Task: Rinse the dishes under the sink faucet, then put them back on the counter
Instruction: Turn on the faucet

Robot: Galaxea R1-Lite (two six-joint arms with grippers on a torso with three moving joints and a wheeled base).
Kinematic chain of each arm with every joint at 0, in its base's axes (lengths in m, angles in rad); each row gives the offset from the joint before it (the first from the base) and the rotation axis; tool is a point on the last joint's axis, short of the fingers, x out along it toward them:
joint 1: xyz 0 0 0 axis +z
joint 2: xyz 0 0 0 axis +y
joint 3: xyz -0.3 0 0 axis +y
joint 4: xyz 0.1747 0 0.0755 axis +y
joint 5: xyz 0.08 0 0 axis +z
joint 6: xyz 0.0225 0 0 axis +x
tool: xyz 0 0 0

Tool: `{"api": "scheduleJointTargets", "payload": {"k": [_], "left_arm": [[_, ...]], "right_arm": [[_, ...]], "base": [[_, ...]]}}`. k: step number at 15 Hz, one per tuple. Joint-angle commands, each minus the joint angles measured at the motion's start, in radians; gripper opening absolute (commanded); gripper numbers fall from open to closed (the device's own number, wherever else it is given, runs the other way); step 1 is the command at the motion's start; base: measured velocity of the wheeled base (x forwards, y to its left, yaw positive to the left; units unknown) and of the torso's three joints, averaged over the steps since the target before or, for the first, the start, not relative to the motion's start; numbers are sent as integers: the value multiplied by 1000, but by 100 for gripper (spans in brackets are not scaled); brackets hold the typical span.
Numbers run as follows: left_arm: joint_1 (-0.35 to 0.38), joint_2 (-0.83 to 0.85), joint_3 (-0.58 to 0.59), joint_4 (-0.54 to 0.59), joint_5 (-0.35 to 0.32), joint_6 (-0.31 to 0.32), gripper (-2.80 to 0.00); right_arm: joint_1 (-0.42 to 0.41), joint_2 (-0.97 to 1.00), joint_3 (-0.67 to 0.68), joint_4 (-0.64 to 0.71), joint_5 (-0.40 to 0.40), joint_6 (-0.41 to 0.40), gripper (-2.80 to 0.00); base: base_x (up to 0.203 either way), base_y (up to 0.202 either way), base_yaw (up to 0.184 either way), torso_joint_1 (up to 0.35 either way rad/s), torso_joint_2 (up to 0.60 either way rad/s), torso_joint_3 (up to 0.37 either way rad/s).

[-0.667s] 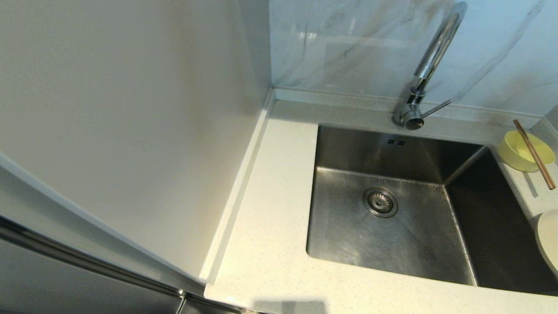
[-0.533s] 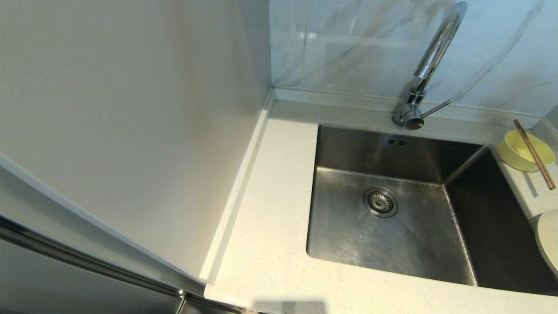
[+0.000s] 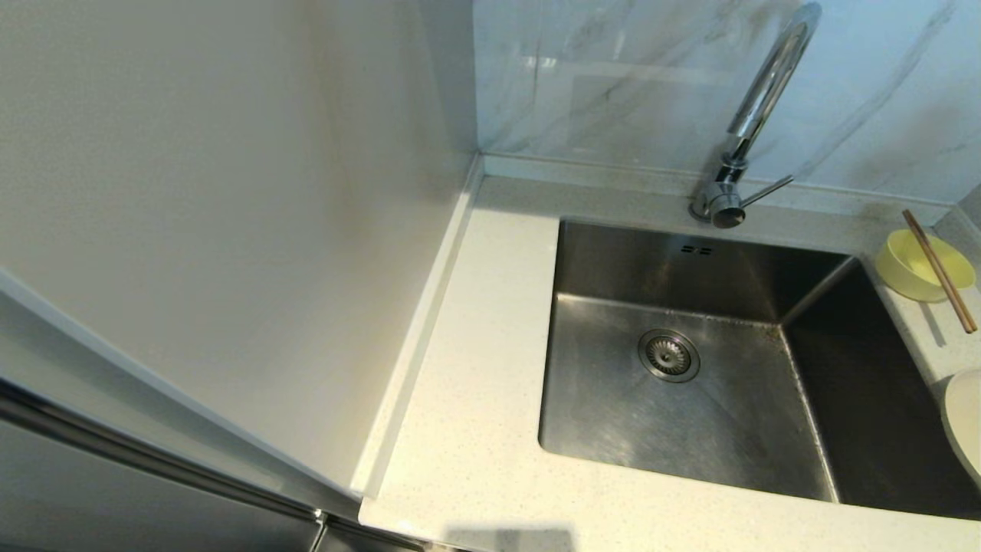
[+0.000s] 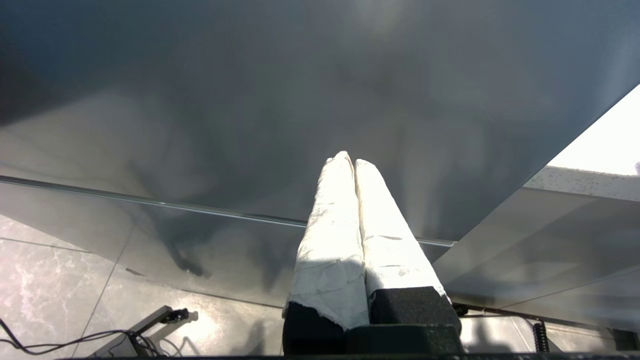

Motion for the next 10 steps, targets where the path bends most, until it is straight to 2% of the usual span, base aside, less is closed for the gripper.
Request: {"api": "scheduleJointTargets", "payload": {"k": [1,3,4,6,8,10], "left_arm": [[0,0,0,0,0,0,-280],[0,0,0,0,0,0,-280],[0,0,0,0,0,0,-280],[0,0,0,0,0,0,-280],[0,0,0,0,0,0,-280],[0,0,0,0,0,0,-280]], "right_arm": [[0,163,-174,61,-1,27,-280],[0,348,-415,209,-6,52,-280],[0,436,-494,268,-17,38,-280],[0,572,-609,337,-63,-48,-280],[0,692,-658,275,-52,-88,-280],[0,852,-707,103,-43,-98,-280]], "base": [[0,0,0,0,0,0],[0,0,0,0,0,0],[0,0,0,0,0,0],[0,0,0,0,0,0],[0,0,0,0,0,0],[0,0,0,0,0,0]]}}
